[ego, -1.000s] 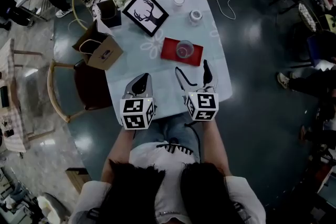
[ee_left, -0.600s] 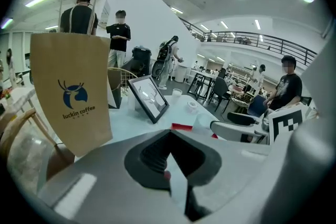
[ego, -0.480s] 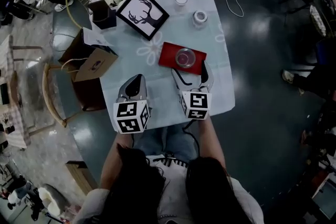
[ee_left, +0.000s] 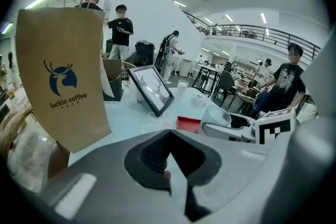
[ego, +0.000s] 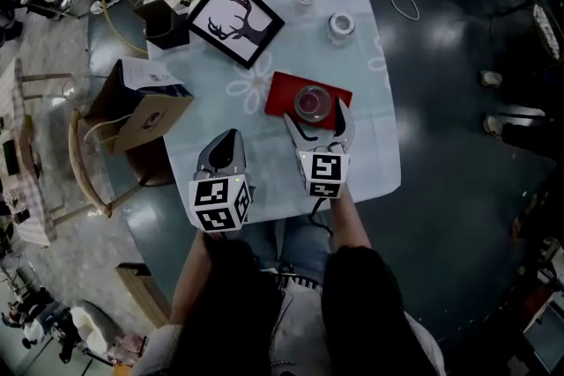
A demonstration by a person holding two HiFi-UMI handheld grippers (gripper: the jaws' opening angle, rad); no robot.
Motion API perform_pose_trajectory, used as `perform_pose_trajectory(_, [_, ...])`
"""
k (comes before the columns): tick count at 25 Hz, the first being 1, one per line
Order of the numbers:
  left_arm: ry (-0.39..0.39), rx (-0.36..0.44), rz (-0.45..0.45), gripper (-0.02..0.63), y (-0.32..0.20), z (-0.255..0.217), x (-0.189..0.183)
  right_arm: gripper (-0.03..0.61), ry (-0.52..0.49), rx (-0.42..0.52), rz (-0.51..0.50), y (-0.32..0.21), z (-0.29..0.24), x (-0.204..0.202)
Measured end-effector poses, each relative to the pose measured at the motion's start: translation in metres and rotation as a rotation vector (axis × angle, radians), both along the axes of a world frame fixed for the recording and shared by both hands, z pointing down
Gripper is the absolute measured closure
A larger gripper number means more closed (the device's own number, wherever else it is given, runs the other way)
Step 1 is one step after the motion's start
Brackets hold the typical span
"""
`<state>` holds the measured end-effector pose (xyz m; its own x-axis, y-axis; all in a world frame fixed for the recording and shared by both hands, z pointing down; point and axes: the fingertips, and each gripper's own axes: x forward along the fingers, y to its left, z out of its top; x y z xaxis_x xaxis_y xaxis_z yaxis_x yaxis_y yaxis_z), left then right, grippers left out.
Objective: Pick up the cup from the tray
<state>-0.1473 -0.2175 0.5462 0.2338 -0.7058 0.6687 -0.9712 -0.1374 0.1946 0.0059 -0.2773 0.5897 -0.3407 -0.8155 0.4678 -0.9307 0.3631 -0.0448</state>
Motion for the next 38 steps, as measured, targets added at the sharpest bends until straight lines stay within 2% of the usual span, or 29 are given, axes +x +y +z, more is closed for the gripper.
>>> perform_pose_trajectory(10, [0.0, -0.035, -0.013, 0.614, 0.0, 0.01, 0.002, 0.087, 0.014, 0.025, -0.028, -0.016, 0.008, -0.009])
perform_pose_trajectory(13, [-0.001, -0.043, -0.016, 0.614, 0.001, 0.012, 0.004, 0.154, 0.029, 0.047, -0.009, -0.02, 0.006, -0.007])
perform_pose_trajectory(25, [-0.004, -0.045, -0.02, 0.614, 0.003, 0.012, 0.006, 0.16, 0.014, 0.054, -0.03, -0.017, -0.007, -0.002])
perform_pose_trajectory(32, [0.014, -0.012, 0.035, 0.614, 0.001, -0.002, 0.03, 0.161, 0.003, 0.072, 0.027, -0.003, -0.029, 0.026])
perform_pose_trajectory(38, [0.017, 0.013, 0.084, 0.614, 0.009, -0.008, 0.046, 0.161, 0.038, 0.083, 0.111, 0.017, -0.039, 0.065])
